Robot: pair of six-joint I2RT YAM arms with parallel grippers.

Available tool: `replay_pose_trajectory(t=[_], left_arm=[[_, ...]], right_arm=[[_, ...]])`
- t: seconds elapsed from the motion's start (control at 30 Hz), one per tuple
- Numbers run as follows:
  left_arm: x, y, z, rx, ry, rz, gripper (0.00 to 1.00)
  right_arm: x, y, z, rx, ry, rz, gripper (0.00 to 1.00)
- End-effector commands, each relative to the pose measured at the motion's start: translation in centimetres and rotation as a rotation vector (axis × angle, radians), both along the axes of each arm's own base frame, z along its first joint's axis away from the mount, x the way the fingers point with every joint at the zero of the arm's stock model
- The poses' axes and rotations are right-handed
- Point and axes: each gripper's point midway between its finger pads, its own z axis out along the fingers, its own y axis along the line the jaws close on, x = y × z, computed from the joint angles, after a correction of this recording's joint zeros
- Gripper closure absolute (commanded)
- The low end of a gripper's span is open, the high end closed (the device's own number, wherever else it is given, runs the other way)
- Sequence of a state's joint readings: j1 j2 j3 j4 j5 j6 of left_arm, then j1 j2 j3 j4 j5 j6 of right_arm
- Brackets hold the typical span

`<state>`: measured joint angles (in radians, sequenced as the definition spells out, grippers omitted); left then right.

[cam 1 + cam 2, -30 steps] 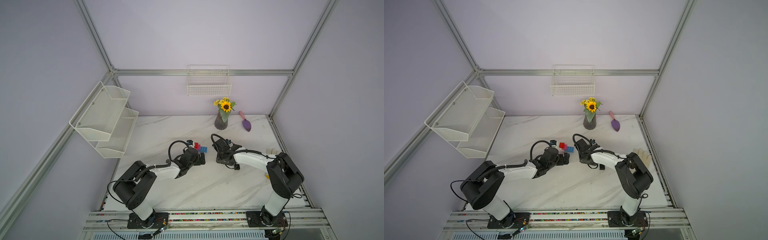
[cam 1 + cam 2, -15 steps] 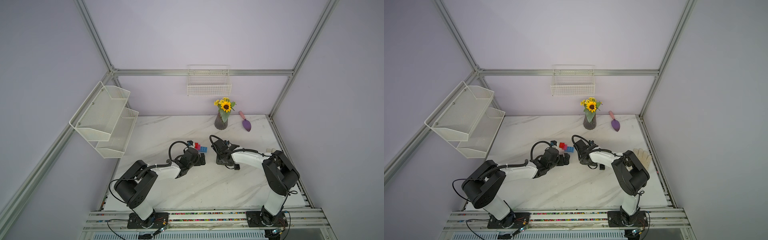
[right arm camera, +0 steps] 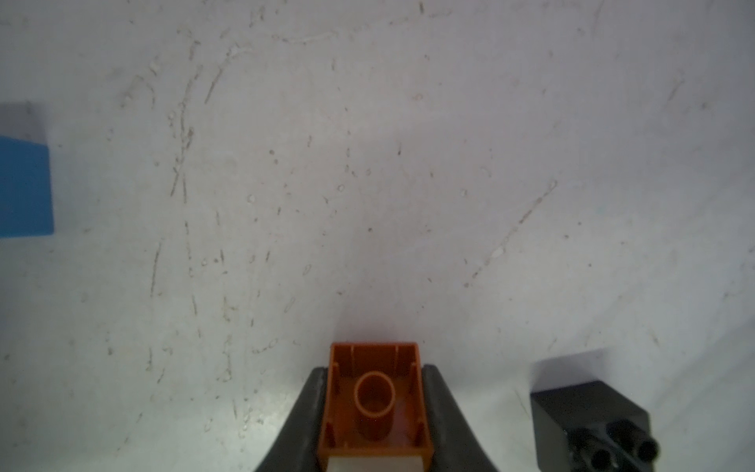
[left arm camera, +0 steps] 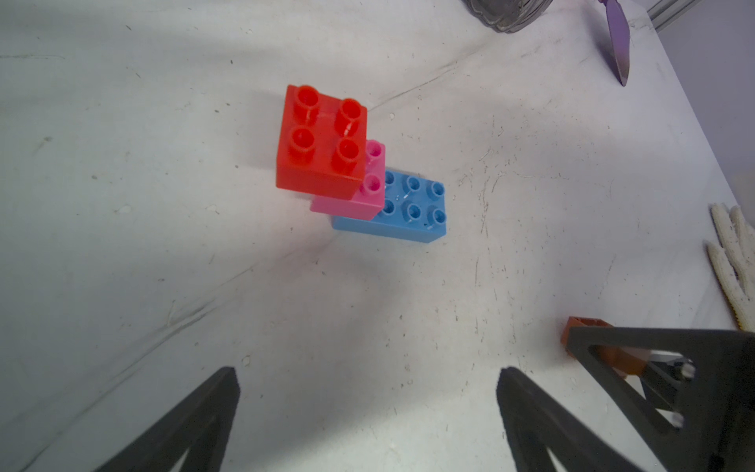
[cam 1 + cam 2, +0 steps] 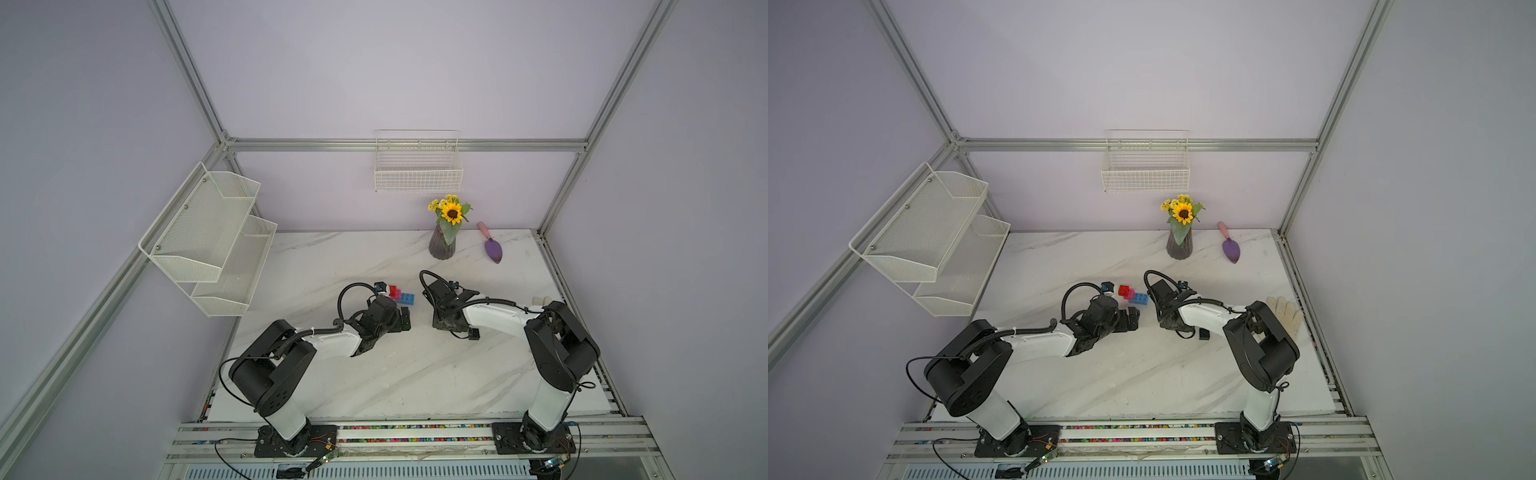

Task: Assemble the letter v with lego
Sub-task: Pick up the lego brick from the center of the board, then place the lego brick at the center of the board.

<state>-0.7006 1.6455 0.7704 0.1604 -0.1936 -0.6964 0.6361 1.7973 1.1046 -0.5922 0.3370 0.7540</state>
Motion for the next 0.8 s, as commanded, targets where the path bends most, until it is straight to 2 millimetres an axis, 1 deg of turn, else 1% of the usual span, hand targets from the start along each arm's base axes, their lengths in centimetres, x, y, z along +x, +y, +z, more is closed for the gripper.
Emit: replay_pose_trajectory(t=[0.0,0.1,0.17,0.3,0.37,0.43,0.6,0.77], left_arm=[[0.7,0.1,1.1,-0.019,-0.025,0.024,0.0],[0.6,0.5,1.2,-0.009,-0.03,0.028,0.0],[0.5,0.7,1.4,-0.003,-0.03,0.027,0.0],[0.3,1.1,1.7,0.011,-0.036,0.026,0.0],[0.3,1.3,1.8,0.018,-0.036,0.026,0.0],[0.3,1.4,1.9,0.02,-0.038,0.025,0.0],[0.5,1.4,2.4,0.035,-0.048,0.014,0.0],[0.5,0.6,1.6,0.056,-0.031,-0.038,0.0]], right_arm=[[-0.1,0.3,0.9,0.023,-0.019,0.009,0.78],[0.0,1.4,1.6,0.08,0.027,0.063,0.83],[0.0,1.8,2.3,0.103,0.076,0.101,0.83],[-0.3,2.1,3.5,0.153,0.222,0.169,0.84],[-0.2,2.2,4.3,0.161,0.257,0.199,0.84],[0.1,2.0,4.6,0.159,0.304,0.21,0.84],[1.1,1.1,3.5,0.16,0.372,0.223,0.84],[0.7,1.2,1.5,0.211,0.471,0.227,0.83]])
